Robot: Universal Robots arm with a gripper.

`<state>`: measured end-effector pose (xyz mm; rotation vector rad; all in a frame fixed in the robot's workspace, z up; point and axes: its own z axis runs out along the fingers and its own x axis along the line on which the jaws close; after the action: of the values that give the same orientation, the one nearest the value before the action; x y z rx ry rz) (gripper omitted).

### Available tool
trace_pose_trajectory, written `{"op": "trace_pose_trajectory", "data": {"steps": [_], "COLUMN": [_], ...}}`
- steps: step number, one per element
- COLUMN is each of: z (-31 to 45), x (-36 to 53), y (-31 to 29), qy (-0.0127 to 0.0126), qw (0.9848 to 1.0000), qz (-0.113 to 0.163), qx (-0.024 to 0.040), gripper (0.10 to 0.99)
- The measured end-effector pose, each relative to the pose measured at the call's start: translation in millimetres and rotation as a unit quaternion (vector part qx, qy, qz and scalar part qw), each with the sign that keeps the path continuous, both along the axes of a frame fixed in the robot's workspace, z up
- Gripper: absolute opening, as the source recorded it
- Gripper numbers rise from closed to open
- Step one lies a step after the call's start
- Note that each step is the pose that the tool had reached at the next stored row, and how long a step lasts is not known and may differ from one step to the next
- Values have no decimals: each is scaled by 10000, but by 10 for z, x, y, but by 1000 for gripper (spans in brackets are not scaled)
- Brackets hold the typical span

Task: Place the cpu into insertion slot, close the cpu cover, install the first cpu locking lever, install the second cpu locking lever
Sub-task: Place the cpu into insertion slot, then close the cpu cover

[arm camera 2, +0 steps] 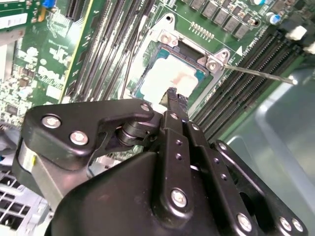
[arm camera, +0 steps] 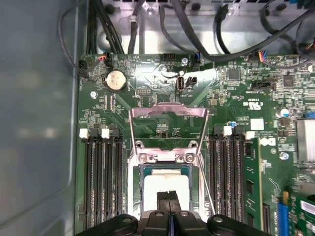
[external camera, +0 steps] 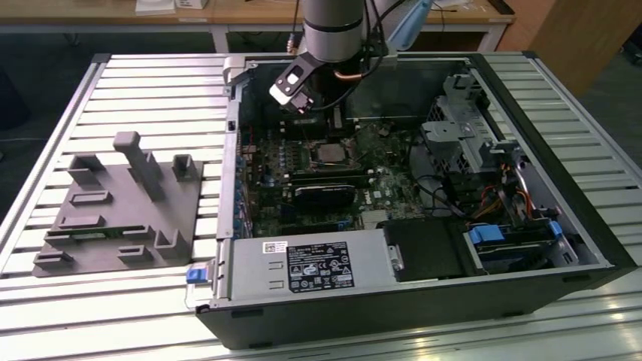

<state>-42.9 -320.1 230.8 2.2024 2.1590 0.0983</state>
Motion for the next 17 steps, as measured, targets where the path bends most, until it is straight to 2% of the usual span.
{"op": "trace_pose_trajectory", "data": {"steps": [6,17], "z": [132,142], "x": [0,0], "y": [0,0], "qy": [-13,-14], "qw": [10000,10000], "qz": [0,0], "qx": [0,1], "gripper": [106,106]}}
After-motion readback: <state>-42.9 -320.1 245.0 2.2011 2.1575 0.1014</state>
